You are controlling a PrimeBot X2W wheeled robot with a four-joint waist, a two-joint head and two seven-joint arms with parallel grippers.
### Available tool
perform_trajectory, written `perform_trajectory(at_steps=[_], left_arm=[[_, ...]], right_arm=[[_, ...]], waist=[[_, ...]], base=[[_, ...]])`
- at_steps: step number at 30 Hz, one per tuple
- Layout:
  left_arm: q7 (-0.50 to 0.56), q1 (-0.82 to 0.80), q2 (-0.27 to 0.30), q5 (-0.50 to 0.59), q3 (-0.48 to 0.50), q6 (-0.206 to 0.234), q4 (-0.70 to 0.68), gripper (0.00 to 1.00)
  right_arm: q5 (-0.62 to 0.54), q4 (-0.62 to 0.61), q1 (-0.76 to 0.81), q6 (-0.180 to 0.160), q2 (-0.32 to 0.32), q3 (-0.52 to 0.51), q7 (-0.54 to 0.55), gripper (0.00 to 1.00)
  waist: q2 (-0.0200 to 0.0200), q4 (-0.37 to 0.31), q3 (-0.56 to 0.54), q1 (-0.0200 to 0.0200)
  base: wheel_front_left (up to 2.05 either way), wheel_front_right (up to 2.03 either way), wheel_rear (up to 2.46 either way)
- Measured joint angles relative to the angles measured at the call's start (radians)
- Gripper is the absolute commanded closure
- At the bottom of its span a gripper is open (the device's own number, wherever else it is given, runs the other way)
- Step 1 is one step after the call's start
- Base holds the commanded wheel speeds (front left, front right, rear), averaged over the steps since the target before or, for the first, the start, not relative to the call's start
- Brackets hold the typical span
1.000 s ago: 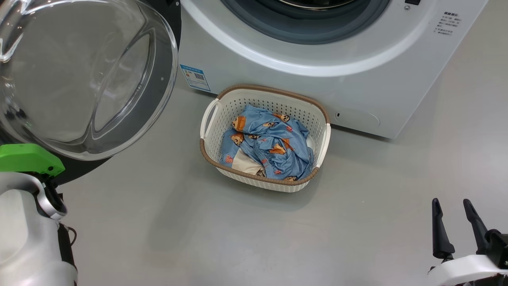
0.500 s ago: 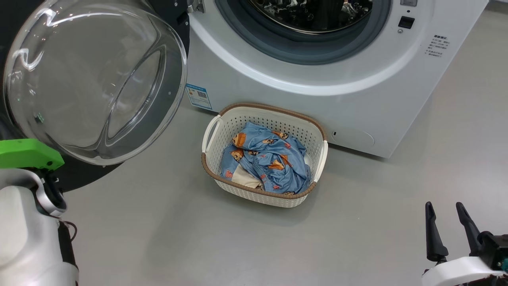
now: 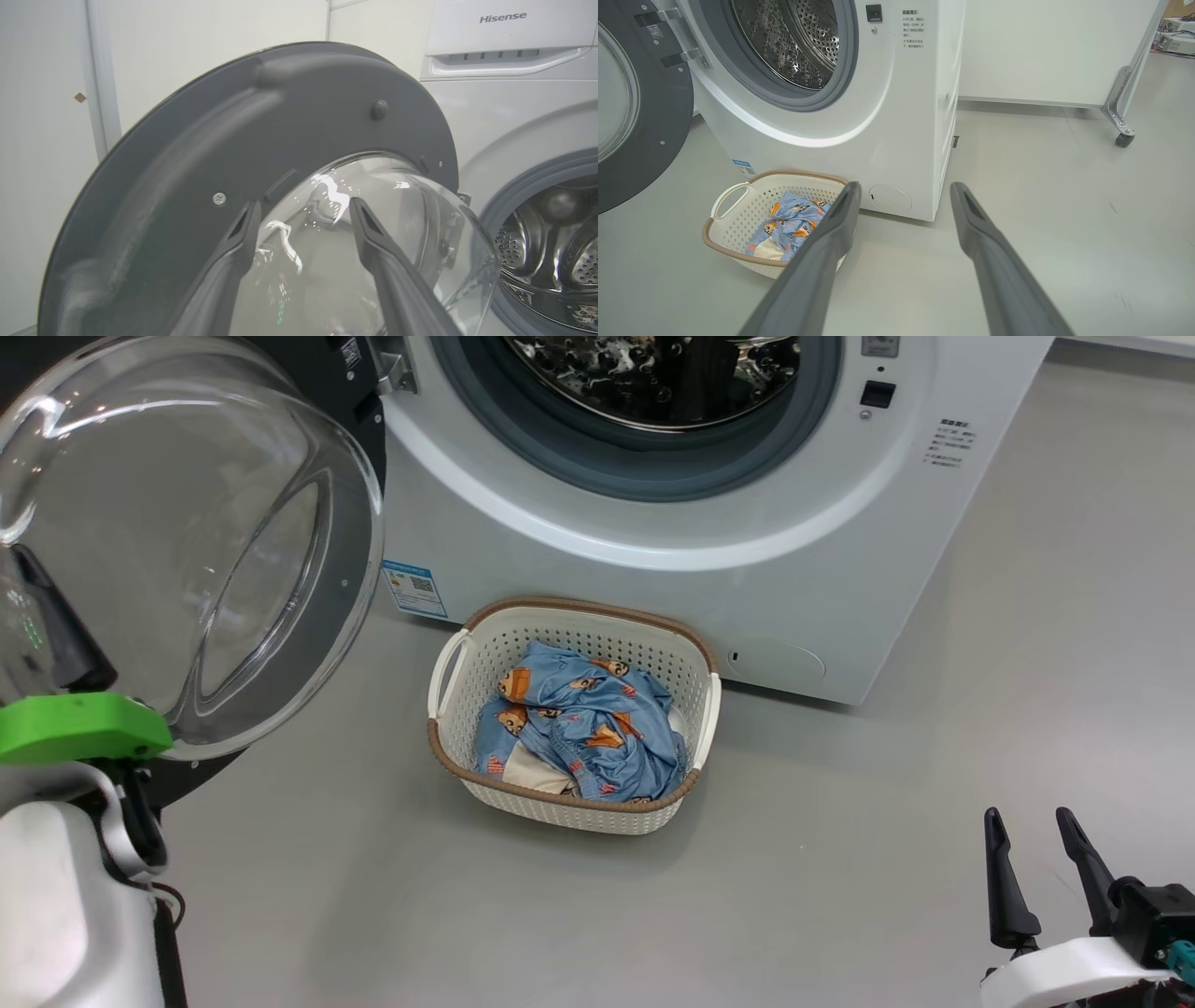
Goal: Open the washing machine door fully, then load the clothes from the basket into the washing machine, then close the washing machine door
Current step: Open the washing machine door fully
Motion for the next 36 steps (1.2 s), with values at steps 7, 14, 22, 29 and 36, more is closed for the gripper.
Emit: perform_trajectory(at_steps=[7, 14, 22, 29, 36], left_arm=[[0.0, 0.085, -0.003, 0.018, -0.083, -0.052, -0.077, 0.0], [0.0, 0.171, -0.002, 0.017, -0.142, -0.073, -0.125, 0.0], [0.0, 0.321, 0.0, 0.013, -0.174, -0.085, -0.142, 0.0], [0.0, 0.403, 0.002, -0.002, -0.182, -0.085, -0.182, 0.0], [0.0, 0.469, 0.004, -0.001, -0.191, -0.085, -0.206, 0.0]], right_arm=[[0.0, -0.008, -0.003, 0.0, 0.003, 0.002, 0.0, 0.0], [0.0, -0.011, -0.002, 0.0, 0.01, 0.004, 0.0, 0.0], [-0.001, -0.028, 0.002, 0.0, 0.007, 0.008, 0.0, 0.0], [-0.002, -0.056, 0.003, 0.0, -0.001, 0.009, 0.0, 0.0], [-0.002, -0.068, 0.009, 0.0, 0.0, 0.008, 0.0, 0.0]], waist=[[0.0, -0.062, -0.016, 0.0], [0.0, -0.132, -0.037, 0.0], [0.0, -0.224, -0.062, 0.0], [0.0, -0.287, -0.073, 0.0], [0.0, -0.331, -0.077, 0.0]], base=[[0.0, 0.0, 0.0], [0.0, 0.0, 0.0], [0.0, 0.0, 0.0], [0.0, 0.0, 0.0], [0.0, 0.0, 0.0]])
